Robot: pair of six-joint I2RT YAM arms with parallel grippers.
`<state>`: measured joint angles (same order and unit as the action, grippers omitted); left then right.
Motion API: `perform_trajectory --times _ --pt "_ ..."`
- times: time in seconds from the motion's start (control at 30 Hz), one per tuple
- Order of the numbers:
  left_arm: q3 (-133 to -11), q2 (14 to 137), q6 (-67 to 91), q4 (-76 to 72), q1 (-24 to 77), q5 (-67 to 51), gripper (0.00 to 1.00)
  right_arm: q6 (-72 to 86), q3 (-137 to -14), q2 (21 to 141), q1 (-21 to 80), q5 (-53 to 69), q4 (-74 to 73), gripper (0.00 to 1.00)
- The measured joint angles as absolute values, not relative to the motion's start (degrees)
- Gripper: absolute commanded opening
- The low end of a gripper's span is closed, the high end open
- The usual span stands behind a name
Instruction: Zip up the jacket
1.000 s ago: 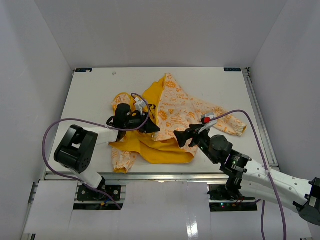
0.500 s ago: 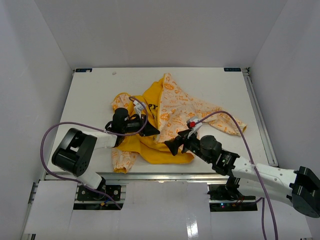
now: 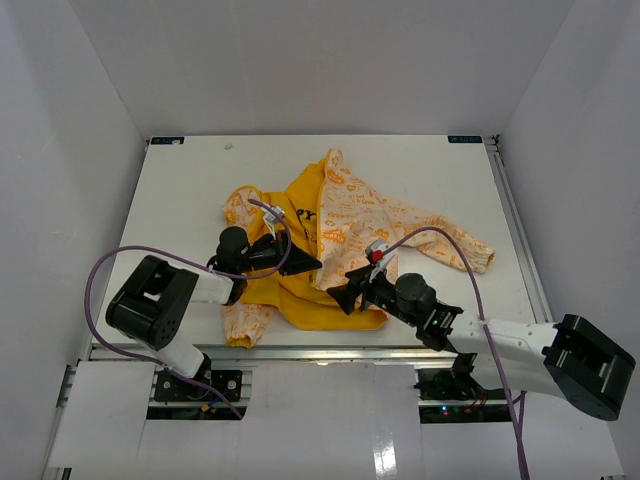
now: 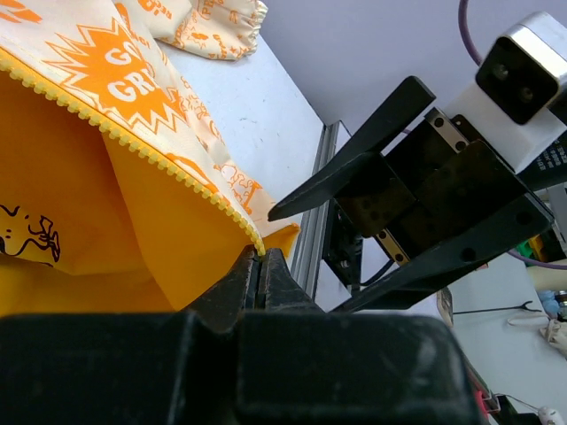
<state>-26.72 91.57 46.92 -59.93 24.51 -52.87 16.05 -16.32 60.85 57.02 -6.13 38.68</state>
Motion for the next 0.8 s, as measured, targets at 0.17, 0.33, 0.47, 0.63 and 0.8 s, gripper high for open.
perform_trajectory --times 0.17,0.33,0.47,0.63,0.8 --pt "-26.47 91.61 48.12 -62.63 24.49 -53.16 0.0 16.03 -16.99 66.86 55.77 -4.87 42.56 0.69" --pt "-26.03 91.61 48.77 -64.19 24.49 -53.41 0.0 16.03 -19.56 71.73 55.26 -2.61 44.88 0.65" --pt "-25.65 91.66 49.21 -65.34 24.49 -53.6 0.0 16.33 -21.29 74.12 55.13 -1.31 47.91 0.64" --pt "-25.65 91.92 49.21 -65.64 24.51 -53.63 0.0 16.98 -22.1 75.83 55.08 -0.88 50.05 0.64" --pt "-25.64 92.05 49.22 -65.94 24.49 -53.65 0.0 17.68 -23.29 77.81 54.74 -0.83 50.93 0.56"
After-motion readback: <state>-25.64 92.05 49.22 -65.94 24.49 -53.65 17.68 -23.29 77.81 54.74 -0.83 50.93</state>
